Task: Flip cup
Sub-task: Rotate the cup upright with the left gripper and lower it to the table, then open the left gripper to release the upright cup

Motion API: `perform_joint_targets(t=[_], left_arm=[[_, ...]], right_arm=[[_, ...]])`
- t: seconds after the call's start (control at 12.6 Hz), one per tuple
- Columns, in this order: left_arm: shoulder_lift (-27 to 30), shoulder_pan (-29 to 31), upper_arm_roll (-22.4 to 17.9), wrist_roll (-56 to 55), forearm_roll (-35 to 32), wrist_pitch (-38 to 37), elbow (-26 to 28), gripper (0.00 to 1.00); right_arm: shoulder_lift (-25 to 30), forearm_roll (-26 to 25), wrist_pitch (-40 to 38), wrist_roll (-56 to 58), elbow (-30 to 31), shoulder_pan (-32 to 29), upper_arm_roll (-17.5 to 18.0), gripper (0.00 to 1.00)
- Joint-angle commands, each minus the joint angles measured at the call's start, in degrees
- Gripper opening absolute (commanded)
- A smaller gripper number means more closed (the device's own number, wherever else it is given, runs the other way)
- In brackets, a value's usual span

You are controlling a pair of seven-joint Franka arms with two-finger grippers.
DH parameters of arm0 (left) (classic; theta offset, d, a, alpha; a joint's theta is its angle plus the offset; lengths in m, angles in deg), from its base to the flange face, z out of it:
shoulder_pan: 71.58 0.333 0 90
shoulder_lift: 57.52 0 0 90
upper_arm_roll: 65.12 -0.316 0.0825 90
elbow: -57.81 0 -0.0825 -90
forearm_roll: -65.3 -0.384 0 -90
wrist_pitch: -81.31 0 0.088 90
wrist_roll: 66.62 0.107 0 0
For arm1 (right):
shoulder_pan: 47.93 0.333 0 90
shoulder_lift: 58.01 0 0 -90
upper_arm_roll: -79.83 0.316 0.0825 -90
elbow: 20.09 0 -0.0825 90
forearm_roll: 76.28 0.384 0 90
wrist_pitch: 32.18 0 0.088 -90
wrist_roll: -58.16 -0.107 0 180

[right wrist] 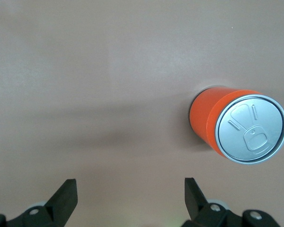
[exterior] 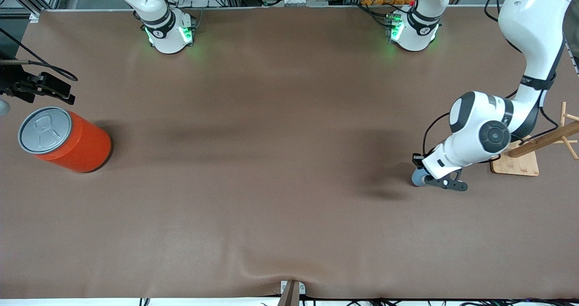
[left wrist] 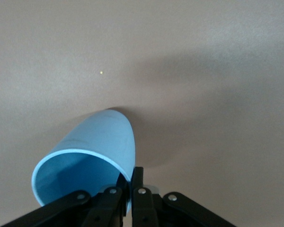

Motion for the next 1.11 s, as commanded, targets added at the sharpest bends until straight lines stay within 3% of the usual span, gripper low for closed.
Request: perform_joint_targets(t=[0.0, 0.08, 0.16, 0.64, 1.03], left_arm=[[-2.5, -1.9, -0.3, -4.3, -4.7, -1.2, -3.2, 0.41], [-3.0, -2.1, -0.3, -5.5, -4.7, -1.2, -4.0, 0.79], [-3.0, -2.0, -0.2, -6.0, -4.8, -1.7, -5.3, 1.0], [3.1, -3.6, 0.7, -6.3, -3.6, -22.2, -20.0, 1.0], [14.9, 1.1, 0.2, 3.4, -3.6, -25.3, -21.5, 1.0]], right_arm=[[-0.6, 1.0, -1.1, -0.8, -1.7, -0.8, 0.4, 1.0], [-0.6, 0.9, -1.1, -0.8, -1.8, -0.8, 0.4, 1.0], [-0.6, 0.9, -1.0, -0.8, -1.8, -0.8, 0.4, 1.0], [-0.7, 1.0, -0.7, -1.2, -1.8, -0.7, 0.4, 1.0], [-0.7, 1.0, -1.0, -1.1, -1.7, -0.7, 0.4, 1.0]])
